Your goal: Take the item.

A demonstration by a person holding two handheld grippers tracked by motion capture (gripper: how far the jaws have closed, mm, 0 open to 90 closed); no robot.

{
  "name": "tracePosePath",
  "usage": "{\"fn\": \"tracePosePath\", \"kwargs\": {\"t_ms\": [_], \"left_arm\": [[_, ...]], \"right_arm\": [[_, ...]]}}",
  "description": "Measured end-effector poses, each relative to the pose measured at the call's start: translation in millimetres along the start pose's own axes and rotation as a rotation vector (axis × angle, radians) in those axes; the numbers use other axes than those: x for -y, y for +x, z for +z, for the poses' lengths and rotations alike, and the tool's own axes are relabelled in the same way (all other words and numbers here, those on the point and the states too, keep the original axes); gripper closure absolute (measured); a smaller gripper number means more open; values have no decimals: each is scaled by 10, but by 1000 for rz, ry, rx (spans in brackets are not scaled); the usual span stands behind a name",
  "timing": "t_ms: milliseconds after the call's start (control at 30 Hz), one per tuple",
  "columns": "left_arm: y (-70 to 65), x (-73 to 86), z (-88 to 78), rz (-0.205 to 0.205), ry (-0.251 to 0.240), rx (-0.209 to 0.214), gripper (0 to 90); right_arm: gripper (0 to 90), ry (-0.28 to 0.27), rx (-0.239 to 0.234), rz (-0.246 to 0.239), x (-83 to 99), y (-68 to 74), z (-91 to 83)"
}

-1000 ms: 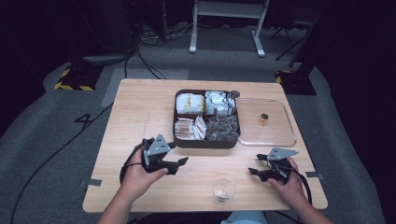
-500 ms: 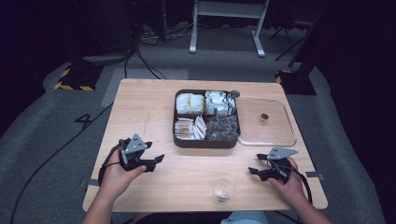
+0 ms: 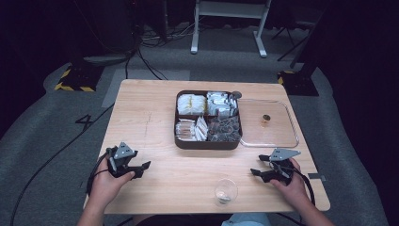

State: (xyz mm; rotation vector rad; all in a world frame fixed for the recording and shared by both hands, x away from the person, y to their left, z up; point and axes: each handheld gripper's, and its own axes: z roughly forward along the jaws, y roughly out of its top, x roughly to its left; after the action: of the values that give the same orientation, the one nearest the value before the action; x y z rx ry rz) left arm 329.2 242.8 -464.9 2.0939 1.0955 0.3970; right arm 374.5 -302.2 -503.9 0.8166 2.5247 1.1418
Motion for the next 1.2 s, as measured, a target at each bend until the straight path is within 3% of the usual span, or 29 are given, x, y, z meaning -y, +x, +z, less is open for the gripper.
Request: {"fn": "tracePosePath", "kwargs": {"t_ms": [200, 300, 467, 700, 933, 1200], "left_arm": [[46, 93, 54, -36, 38, -12, 319], [75, 134, 90, -84, 72, -25, 305], [106, 203, 158, -71, 119, -52, 268], [128, 278, 279, -11, 54, -66, 119], [131, 273, 283, -10, 57, -72, 102], [114, 276, 283, -27, 58, -84, 95]], "right_arm": [[276, 1, 3, -3, 0, 3, 0], [276, 1, 3, -3, 0, 3, 1], [276, 1, 5, -1, -1, 3, 1], [276, 2, 5, -1, -1, 3, 1], [258, 4, 15, 2, -3, 5, 3], [148, 20, 41, 26, -12, 4, 21]]}}
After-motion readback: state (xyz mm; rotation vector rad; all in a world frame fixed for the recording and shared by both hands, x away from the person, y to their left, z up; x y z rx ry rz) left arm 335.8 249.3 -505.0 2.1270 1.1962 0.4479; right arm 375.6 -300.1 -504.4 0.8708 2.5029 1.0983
